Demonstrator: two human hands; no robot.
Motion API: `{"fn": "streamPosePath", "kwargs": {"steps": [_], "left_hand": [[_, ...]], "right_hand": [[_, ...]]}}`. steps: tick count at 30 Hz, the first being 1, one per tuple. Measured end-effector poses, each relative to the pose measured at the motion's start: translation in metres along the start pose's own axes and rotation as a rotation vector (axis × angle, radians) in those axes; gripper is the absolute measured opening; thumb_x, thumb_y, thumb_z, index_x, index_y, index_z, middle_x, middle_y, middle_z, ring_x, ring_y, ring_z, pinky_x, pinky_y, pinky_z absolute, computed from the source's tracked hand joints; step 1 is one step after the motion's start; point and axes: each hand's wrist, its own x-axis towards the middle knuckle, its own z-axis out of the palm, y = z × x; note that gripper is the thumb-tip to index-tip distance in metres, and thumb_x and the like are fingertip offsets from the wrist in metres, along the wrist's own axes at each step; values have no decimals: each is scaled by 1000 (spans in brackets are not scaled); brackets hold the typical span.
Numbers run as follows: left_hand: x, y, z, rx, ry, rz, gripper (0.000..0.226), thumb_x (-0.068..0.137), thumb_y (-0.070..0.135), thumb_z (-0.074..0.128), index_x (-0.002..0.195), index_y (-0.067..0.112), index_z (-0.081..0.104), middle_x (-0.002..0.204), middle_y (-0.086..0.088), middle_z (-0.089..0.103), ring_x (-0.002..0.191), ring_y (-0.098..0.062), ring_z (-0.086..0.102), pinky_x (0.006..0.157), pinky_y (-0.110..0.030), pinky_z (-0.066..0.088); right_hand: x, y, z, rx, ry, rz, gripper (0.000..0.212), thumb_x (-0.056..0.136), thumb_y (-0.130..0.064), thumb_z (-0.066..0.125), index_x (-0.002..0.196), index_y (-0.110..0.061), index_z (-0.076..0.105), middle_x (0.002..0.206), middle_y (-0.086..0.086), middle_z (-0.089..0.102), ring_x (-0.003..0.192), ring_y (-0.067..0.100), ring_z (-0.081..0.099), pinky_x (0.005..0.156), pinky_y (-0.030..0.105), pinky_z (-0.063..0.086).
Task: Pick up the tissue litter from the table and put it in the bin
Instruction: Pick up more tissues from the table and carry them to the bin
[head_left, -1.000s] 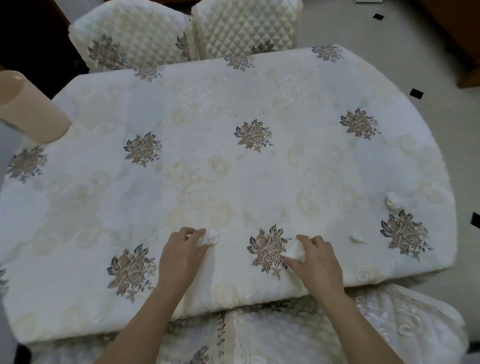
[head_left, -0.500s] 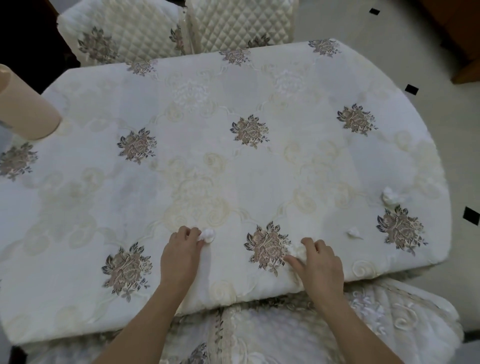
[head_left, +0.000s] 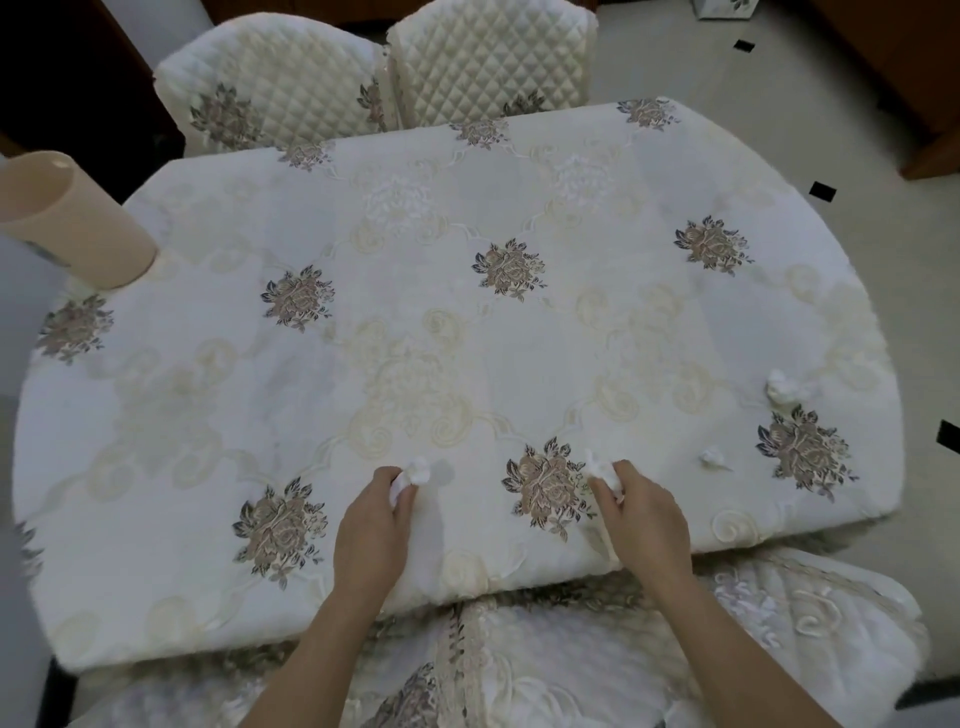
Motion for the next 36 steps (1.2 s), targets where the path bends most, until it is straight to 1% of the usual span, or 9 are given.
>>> {"fn": "streamPosePath", "kwargs": {"steps": [2, 6, 8, 12, 20, 25, 28, 32, 36], "left_hand": [[-4, 10, -7, -67, 16, 18, 5, 100, 33, 52, 100, 29, 54, 65, 6, 57, 58, -12, 54, 50, -29, 37], [-7, 33, -26, -164, 50, 57, 5, 98, 35, 54, 96, 31, 56, 66, 6, 61, 58, -11, 57, 53, -31, 42], [-8, 46, -38, -205, 73, 84, 8, 98, 37, 54, 96, 30, 57, 67, 4, 63, 59, -14, 58, 55, -36, 46], [-9, 73, -67, -326, 120, 138, 13, 98, 38, 54, 91, 28, 57, 74, 2, 66, 67, -18, 63, 62, -46, 51], [-21, 99, -117, -388, 238, 223, 15, 98, 38, 53, 89, 27, 57, 72, -1, 66, 67, -21, 63, 64, -50, 52], [-31, 83, -146, -373, 304, 199, 15, 97, 38, 55, 86, 28, 56, 70, -3, 65, 66, -24, 61, 63, -48, 49], [-42, 66, -165, -356, 391, 150, 15, 97, 38, 56, 86, 27, 56, 70, -4, 64, 64, -24, 58, 60, -48, 47], [-60, 40, -184, -347, 511, 47, 15, 96, 38, 57, 87, 26, 58, 68, -3, 62, 60, -23, 56, 58, -48, 47], [-86, 17, -196, -313, 618, -48, 16, 97, 37, 56, 86, 25, 57, 63, -2, 59, 56, -16, 53, 55, -41, 45]], "right_hand": [[-1, -15, -10, 84, -2, 24, 35, 97, -45, 53, 73, -22, 42, 57, -3, 51, 57, 19, 50, 48, 31, 33], [0, -52, -37, 192, 35, -2, 42, 97, -46, 54, 67, -28, 31, 50, -2, 44, 52, 16, 45, 49, 32, 34], [1, -71, -53, 232, 61, -34, 41, 97, -45, 54, 68, -27, 31, 49, -3, 42, 49, 13, 43, 48, 31, 34], [1, -106, -83, 295, 147, -98, 46, 97, -44, 55, 64, -25, 29, 50, -2, 42, 48, 16, 41, 48, 35, 33], [-10, -160, -117, 332, 249, -214, 47, 96, -43, 56, 64, -20, 31, 53, -1, 46, 49, 18, 41, 48, 34, 30], [-18, -191, -110, 348, 220, -268, 46, 95, -42, 58, 64, -18, 33, 51, -4, 42, 49, 15, 40, 48, 32, 30], [-22, -216, -98, 356, 164, -356, 47, 95, -42, 58, 63, -20, 31, 51, -4, 42, 49, 15, 39, 47, 32, 27], [-28, -254, -84, 367, 61, -473, 47, 94, -43, 58, 62, -23, 29, 52, -4, 43, 49, 16, 39, 47, 33, 29], [-38, -285, -67, 374, -31, -601, 48, 94, -43, 58, 62, -24, 28, 52, -2, 44, 49, 17, 40, 48, 36, 33]]}}
